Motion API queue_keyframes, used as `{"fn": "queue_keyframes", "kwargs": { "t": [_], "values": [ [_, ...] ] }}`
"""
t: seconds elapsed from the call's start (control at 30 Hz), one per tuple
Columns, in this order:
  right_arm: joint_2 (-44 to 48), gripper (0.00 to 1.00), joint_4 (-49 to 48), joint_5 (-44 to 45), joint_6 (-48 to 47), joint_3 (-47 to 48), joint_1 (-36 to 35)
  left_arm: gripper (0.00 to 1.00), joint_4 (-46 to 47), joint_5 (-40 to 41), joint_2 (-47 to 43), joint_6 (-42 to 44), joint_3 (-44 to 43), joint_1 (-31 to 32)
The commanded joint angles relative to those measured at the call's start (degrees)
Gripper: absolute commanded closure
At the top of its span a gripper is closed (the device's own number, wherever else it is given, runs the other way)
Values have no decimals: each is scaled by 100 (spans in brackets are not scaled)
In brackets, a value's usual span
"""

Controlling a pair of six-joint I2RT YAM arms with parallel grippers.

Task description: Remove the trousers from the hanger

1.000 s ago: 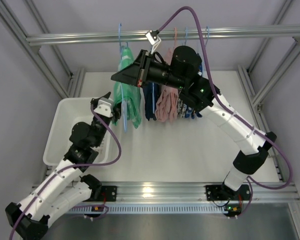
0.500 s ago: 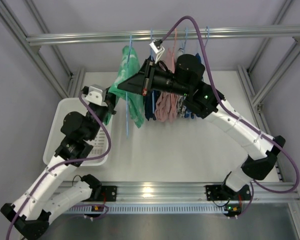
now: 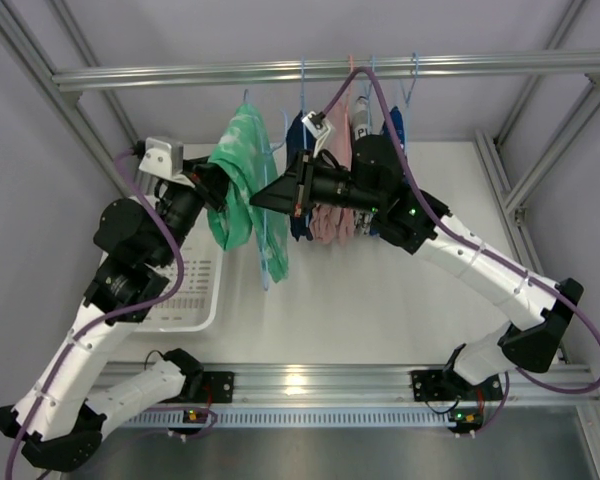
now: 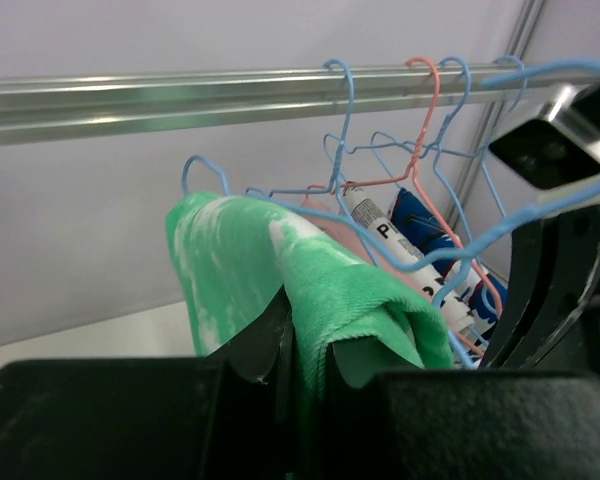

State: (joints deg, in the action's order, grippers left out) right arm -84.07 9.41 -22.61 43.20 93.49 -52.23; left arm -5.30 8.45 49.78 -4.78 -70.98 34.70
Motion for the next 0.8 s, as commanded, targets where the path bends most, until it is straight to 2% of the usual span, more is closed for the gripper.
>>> {"fn": "queue_keyframes", "kwargs": {
  "t": [0.0,0.43,0.77],
  "values": [
    [269,100,-378,46,-215,-208,28,100,829,-212,-39,-261,-731,11],
    [154,100,-335,108,-268,-446,37,100,802,-273,383,-41,-2349,11],
    [84,100,-264,169,-251,-551,90,100,890,-344,664,81,-3044,-16]
  ]
}}
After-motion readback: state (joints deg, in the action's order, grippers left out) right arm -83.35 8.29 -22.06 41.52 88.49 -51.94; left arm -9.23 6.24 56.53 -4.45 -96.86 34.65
